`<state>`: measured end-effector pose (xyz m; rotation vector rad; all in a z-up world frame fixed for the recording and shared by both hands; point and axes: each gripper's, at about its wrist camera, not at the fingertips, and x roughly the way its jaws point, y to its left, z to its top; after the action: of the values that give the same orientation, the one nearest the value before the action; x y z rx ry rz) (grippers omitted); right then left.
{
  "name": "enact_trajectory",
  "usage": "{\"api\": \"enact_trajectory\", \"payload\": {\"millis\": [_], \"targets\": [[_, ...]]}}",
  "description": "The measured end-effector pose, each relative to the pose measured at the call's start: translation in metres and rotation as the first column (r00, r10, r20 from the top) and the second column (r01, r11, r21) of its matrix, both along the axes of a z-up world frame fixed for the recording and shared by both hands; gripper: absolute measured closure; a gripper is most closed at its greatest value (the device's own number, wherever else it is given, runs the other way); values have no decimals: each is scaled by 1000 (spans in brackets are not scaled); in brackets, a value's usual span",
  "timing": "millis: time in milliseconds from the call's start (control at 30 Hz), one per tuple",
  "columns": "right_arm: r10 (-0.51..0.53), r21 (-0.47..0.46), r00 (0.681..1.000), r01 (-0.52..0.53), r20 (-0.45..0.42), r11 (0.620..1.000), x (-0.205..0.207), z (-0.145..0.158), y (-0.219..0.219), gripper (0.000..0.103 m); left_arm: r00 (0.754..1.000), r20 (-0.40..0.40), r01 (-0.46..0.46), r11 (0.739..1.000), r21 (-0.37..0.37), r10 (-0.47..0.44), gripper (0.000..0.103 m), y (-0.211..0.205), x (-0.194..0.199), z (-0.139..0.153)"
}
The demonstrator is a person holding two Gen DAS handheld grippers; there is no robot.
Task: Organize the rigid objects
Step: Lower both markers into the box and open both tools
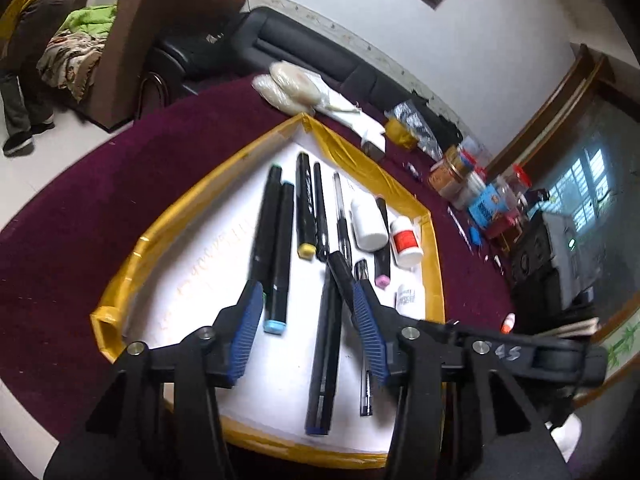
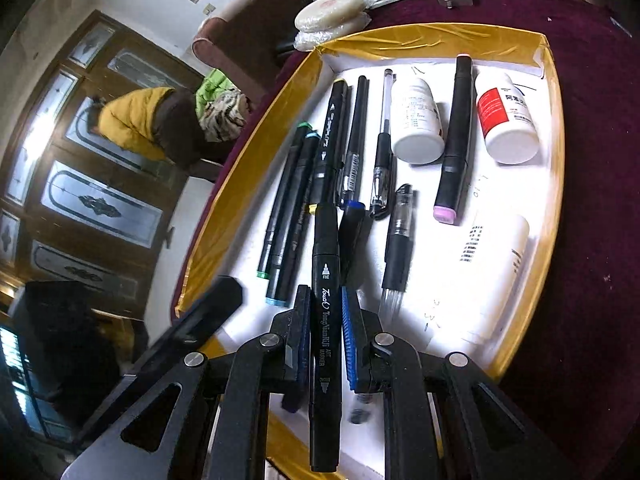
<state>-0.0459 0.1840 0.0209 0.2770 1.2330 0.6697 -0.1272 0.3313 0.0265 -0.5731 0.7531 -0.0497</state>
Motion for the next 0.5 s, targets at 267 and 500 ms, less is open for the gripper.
{"api": "enact_trajectory", "payload": {"millis": [267, 500], "targets": [[11, -112, 983, 10, 186, 994, -7, 21, 4, 77, 997, 32, -73, 997, 6, 73, 43, 16, -10, 8], [-21, -135, 964, 59, 265, 989, -9, 30, -25, 72, 997, 16, -71, 996, 46, 71, 42, 6, -6, 8]]}}
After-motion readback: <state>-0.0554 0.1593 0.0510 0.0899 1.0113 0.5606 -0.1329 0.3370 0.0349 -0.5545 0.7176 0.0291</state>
